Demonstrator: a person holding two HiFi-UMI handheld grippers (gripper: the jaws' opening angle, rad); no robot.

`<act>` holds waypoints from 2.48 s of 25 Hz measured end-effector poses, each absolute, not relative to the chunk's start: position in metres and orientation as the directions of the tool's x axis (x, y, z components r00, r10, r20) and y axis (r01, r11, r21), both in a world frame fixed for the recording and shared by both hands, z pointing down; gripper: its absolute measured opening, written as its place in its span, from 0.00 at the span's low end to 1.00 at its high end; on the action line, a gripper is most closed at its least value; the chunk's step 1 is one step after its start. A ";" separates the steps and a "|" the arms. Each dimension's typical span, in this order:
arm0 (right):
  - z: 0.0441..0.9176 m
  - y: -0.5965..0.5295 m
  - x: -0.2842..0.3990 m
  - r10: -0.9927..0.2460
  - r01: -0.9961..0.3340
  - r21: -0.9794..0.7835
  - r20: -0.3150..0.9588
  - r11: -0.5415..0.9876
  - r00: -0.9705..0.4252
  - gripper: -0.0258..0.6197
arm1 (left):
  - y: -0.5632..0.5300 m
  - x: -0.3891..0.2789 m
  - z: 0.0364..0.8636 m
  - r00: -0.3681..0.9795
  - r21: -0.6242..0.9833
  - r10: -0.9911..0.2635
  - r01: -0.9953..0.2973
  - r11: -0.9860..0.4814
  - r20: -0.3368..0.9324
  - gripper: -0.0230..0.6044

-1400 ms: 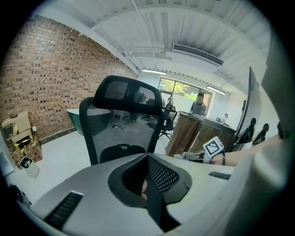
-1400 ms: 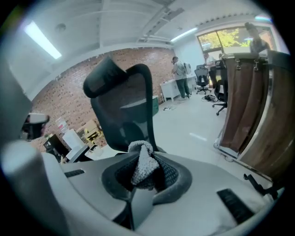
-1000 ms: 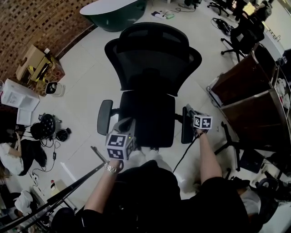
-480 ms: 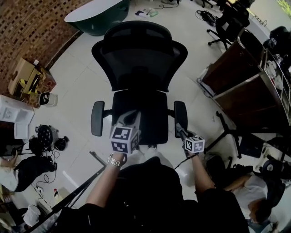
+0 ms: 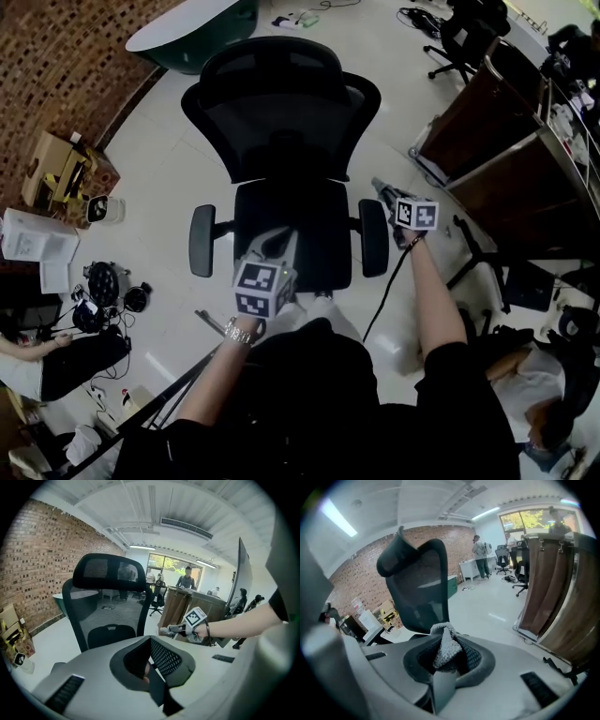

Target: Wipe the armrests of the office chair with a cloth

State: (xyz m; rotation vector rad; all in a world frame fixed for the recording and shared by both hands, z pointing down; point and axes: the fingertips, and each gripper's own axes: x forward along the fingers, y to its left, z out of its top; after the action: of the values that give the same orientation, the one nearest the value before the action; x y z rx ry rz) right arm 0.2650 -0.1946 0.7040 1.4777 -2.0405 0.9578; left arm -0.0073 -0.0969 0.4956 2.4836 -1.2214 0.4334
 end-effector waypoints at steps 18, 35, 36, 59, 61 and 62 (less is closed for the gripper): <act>0.804 -0.032 0.285 -0.462 -0.939 -0.315 0.819 0.135 -0.341 0.13 | -0.104 -0.029 0.516 0.545 0.202 -0.710 -0.834 -0.513 0.446 0.05; 0.678 -0.016 0.090 -0.510 -0.749 -0.585 0.561 0.312 -0.651 0.13 | -0.110 -0.051 0.511 0.514 0.189 -0.743 -0.855 -0.482 0.429 0.05; 0.656 -0.040 0.070 -0.520 -0.736 -0.575 0.532 0.358 -0.668 0.13 | -0.113 -0.056 0.512 0.493 0.174 -0.748 -0.867 -0.468 0.445 0.05; 0.566 -0.145 -0.015 -0.640 -0.890 -0.250 0.623 0.381 -0.449 0.13 | -0.150 -0.101 0.497 0.350 0.129 -0.835 -0.936 -0.326 0.425 0.05; 0.561 -0.143 -0.010 -0.653 -0.895 -0.245 0.616 0.373 -0.441 0.13 | -0.150 -0.096 0.496 0.359 0.131 -0.832 -0.933 -0.336 0.424 0.05; 0.561 -0.142 -0.009 -0.653 -0.895 -0.246 0.616 0.371 -0.440 0.13 | -0.150 -0.094 0.495 0.364 0.132 -0.830 -0.931 -0.341 0.422 0.05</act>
State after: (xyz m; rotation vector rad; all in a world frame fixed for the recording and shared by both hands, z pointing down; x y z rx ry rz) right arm -0.0088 -0.1423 0.5612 1.3432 -2.2199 0.7860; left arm -0.0942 -0.1496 0.4955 2.2824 -1.5441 0.4008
